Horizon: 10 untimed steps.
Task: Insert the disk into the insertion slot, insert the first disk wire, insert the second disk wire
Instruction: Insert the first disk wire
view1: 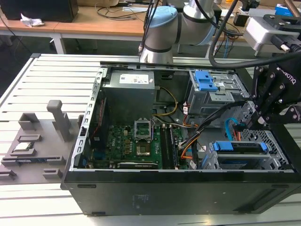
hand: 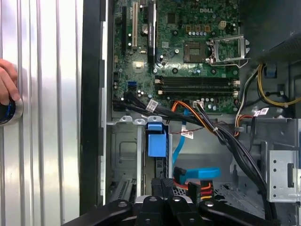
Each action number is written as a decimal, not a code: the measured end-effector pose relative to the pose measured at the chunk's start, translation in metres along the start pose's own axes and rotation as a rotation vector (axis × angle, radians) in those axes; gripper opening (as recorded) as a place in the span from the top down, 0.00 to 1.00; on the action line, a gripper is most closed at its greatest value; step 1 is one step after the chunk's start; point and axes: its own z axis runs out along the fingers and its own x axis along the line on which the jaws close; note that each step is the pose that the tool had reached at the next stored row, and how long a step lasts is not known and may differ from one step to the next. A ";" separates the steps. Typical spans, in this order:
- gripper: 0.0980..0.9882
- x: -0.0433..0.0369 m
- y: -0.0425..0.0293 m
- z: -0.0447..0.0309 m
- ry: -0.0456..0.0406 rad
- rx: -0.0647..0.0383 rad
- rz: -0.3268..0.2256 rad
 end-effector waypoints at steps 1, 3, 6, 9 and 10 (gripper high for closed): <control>0.99 -0.0038 -0.0036 0.0016 0.0041 0.000 0.000; 0.99 -0.0117 -0.0080 0.0062 0.0107 0.000 0.001; 0.99 -0.0242 -0.0147 0.0131 0.0174 0.000 0.001; 0.99 -0.0308 -0.0183 0.0176 0.0209 0.000 0.001; 0.99 -0.0329 -0.0190 0.0191 0.0218 0.000 0.001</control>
